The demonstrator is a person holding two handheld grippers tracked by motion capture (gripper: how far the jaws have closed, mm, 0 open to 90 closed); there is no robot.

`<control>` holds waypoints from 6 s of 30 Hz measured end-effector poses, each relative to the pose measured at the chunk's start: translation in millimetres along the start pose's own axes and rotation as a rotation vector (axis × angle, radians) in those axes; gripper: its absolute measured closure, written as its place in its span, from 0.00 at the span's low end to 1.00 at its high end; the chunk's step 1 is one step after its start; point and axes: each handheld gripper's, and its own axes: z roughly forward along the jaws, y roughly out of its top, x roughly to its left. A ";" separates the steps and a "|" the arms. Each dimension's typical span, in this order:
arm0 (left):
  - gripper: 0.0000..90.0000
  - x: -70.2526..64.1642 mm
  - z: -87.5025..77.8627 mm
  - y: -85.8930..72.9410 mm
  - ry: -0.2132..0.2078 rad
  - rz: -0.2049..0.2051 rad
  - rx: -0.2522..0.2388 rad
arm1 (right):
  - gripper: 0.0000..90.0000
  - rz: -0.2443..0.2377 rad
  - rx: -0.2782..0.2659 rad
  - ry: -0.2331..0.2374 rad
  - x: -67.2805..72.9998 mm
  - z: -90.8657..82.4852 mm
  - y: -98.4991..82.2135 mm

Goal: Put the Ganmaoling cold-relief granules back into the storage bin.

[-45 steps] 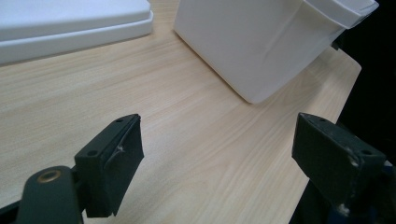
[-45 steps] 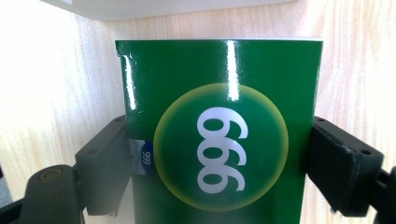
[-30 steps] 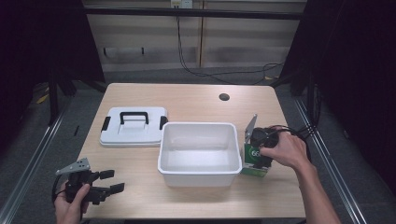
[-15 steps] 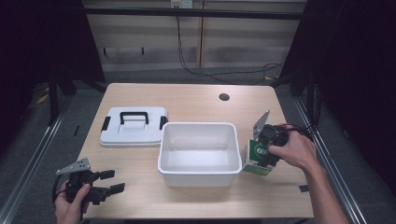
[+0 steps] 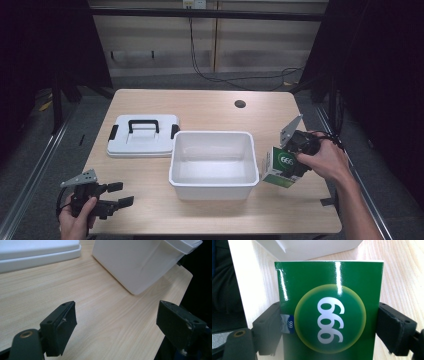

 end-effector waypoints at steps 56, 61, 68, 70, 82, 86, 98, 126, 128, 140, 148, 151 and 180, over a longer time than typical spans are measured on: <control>0.18 0.3 0.2 -0.4 0.001 0.000 0.000 | 0.18 -0.032 -0.227 -0.096 19.9 -87.6 34.4; 0.18 0.0 0.0 -0.4 0.001 -0.001 -0.001 | 0.18 -0.052 -0.232 -0.095 20.8 -91.3 48.1; 0.18 0.4 -0.2 -0.3 0.000 0.000 -0.001 | 0.18 -0.072 -0.244 -0.093 18.2 -93.3 64.0; 0.18 0.2 0.1 -0.3 0.002 0.001 0.001 | 0.18 -0.077 -0.237 -0.086 18.3 -92.0 67.9; 0.18 0.0 0.3 -0.2 0.000 0.003 0.001 | 0.18 -0.118 -0.202 -0.037 18.3 -74.7 98.8; 0.18 0.4 0.0 -0.2 0.005 0.000 0.001 | 0.18 -0.119 -0.178 -0.027 15.4 -66.0 105.4; 0.18 0.7 -0.5 -0.2 0.005 -0.002 -0.002 | 0.18 -0.150 -0.146 -0.003 17.6 -50.2 125.0; 0.18 2.8 0.6 0.3 0.005 -0.010 -0.001 | 0.18 -0.200 0.061 0.014 8.5 4.7 154.9; 0.18 2.9 0.6 0.2 0.005 -0.011 -0.002 | 0.18 -0.216 0.070 0.011 6.4 8.6 155.8; 0.18 2.1 1.3 0.1 0.003 -0.007 0.002 | 0.18 -0.216 0.120 0.017 2.8 29.5 156.1; 0.18 1.8 0.8 0.1 0.004 -0.004 0.001 | 0.18 -0.221 0.156 0.019 3.4 44.1 156.2; 0.18 1.8 0.8 0.2 0.003 -0.004 0.001 | 0.18 -0.225 0.174 0.020 1.8 50.5 156.1; 0.18 1.4 0.7 0.3 0.000 -0.003 0.001 | 0.17 -0.230 0.252 0.036 2.7 87.7 150.6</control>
